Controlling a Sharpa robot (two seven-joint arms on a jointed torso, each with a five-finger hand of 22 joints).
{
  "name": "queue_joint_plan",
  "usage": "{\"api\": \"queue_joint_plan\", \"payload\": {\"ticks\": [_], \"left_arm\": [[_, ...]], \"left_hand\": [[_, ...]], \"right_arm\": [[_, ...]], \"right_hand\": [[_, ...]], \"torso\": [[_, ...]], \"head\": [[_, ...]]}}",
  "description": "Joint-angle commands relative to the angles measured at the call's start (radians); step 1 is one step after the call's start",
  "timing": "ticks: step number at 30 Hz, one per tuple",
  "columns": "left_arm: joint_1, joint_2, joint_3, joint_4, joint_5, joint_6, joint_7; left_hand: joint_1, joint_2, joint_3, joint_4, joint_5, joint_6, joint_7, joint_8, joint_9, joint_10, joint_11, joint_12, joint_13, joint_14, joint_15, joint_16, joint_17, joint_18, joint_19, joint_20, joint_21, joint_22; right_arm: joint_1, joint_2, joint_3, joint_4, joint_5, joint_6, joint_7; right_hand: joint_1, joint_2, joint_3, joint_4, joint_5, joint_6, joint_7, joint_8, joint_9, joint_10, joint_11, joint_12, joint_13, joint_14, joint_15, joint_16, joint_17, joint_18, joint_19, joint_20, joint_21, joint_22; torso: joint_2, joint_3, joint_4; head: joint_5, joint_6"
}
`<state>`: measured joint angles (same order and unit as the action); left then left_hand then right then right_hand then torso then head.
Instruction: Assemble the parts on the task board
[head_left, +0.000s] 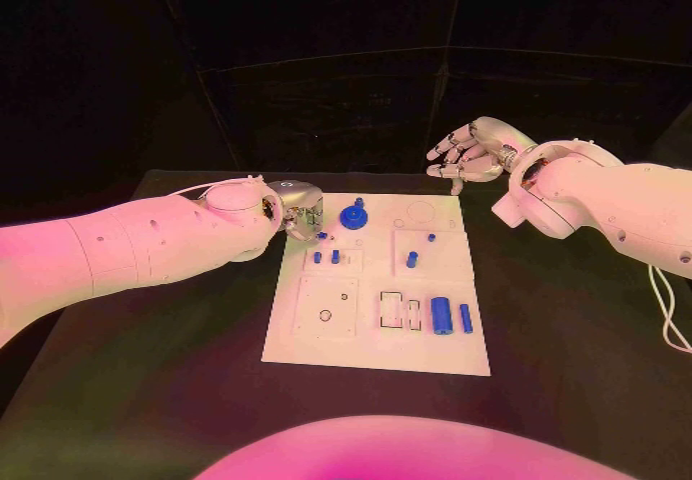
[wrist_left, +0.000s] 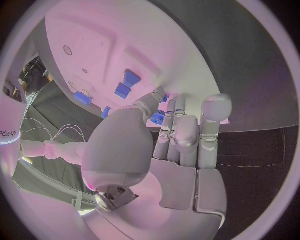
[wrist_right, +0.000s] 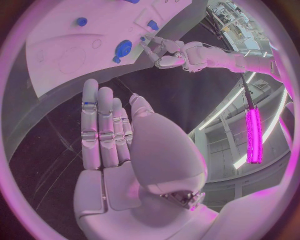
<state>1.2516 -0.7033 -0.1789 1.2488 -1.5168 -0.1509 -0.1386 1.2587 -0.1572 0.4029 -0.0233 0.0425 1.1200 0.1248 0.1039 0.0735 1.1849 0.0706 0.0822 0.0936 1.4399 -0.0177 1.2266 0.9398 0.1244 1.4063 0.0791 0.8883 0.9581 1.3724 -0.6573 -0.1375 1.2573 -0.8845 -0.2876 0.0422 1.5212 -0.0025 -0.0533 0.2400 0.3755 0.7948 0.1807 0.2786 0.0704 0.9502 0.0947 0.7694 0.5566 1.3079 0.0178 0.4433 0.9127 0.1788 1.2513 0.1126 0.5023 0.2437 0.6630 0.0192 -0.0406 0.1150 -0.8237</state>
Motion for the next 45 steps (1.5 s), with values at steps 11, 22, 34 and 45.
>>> {"api": "queue_joint_plan", "payload": {"ticks": [11, 22, 34, 45], "left_arm": [[-0.001, 0.003, -0.001, -0.003, 0.005, -0.033, 0.049], [-0.002, 0.008, -0.001, -0.009, 0.026, -0.020, 0.089], [-0.005, 0.020, -0.001, -0.024, 0.030, 0.012, 0.085], [-0.012, 0.029, -0.001, -0.047, 0.024, 0.039, 0.057]], "left_hand": [[0.033, 0.011, -0.029, -0.004, 0.005, -0.033, -0.004, -0.018, -0.004, -0.039, 0.003, 0.014, 0.001, -0.020, 0.005, -0.022, -0.028, 0.016, -0.017, 0.005, -0.044, -0.032], [0.067, 0.028, -0.018, -0.019, 0.005, -0.010, -0.016, -0.006, -0.001, -0.031, -0.006, 0.030, 0.004, -0.033, -0.003, -0.031, -0.042, 0.020, -0.027, 0.001, -0.058, -0.039], [0.075, 0.035, -0.013, -0.022, 0.005, -0.002, -0.019, -0.002, 0.000, -0.031, -0.008, 0.033, 0.003, -0.034, -0.007, -0.029, -0.040, 0.018, -0.025, -0.002, -0.049, -0.031], [0.094, 0.044, -0.002, -0.034, 0.005, 0.002, -0.014, -0.002, -0.001, -0.022, -0.008, 0.039, 0.003, -0.030, -0.005, -0.021, -0.030, 0.015, -0.020, -0.003, -0.037, -0.018]], "right_arm": [[0.002, 0.001, 0.001, 0.001, 0.002, 0.004, 0.006], [0.002, 0.002, 0.001, 0.000, 0.002, 0.005, 0.006], [0.001, 0.001, 0.001, 0.002, 0.002, 0.004, 0.006], [0.001, 0.001, 0.001, 0.001, 0.002, 0.004, 0.006]], "right_hand": [[0.003, 0.009, -0.004, 0.002, 0.003, -0.005, 0.000, 0.007, -0.002, -0.005, -0.002, 0.007, -0.001, -0.001, -0.003, 0.005, -0.002, 0.003, 0.009, 0.000, -0.005, 0.000], [0.004, 0.010, -0.004, 0.003, 0.004, -0.005, 0.000, 0.007, -0.002, -0.006, -0.002, 0.007, -0.001, -0.001, -0.003, 0.006, -0.002, 0.003, 0.010, 0.000, -0.005, 0.000], [0.004, 0.010, -0.004, 0.003, 0.004, -0.005, 0.000, 0.007, -0.002, -0.006, -0.002, 0.007, -0.001, -0.001, -0.003, 0.006, -0.002, 0.003, 0.010, 0.000, -0.005, 0.000], [0.004, 0.010, -0.004, 0.003, 0.004, -0.005, 0.000, 0.007, -0.002, -0.006, -0.002, 0.007, -0.001, -0.001, -0.003, 0.006, -0.002, 0.003, 0.010, 0.000, -0.005, 0.000]], "torso": [[0.000, -0.0004, -0.0001], [0.000, -0.0003, 0.0001], [0.000, -0.0004, -0.0003], [0.000, -0.0007, 0.0010]], "head": [[0.000, 0.001], [0.000, 0.001], [-0.003, -0.002], [-0.005, -0.005]]}}
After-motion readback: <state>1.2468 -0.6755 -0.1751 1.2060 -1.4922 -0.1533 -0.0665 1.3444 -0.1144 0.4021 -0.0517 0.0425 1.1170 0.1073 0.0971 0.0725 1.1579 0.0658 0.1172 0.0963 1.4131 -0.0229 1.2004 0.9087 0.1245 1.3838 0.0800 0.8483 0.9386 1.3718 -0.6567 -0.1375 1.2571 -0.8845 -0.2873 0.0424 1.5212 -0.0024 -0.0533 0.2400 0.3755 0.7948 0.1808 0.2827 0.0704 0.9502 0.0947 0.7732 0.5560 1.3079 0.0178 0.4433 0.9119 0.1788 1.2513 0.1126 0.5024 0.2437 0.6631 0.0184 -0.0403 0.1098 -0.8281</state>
